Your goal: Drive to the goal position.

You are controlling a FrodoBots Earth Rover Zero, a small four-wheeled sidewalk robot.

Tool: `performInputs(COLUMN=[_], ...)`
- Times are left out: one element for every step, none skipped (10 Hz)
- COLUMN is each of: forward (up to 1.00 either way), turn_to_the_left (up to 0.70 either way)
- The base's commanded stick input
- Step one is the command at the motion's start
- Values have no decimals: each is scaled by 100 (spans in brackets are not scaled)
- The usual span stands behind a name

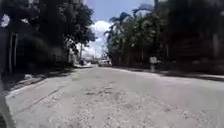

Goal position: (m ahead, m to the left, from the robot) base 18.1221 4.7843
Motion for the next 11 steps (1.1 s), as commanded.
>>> performInputs(forward=[100,100,100,100,100,100,100,100,100,100,100], turn_to_the_left=[4,4,4,4,4,4,4,4,4,4,4])
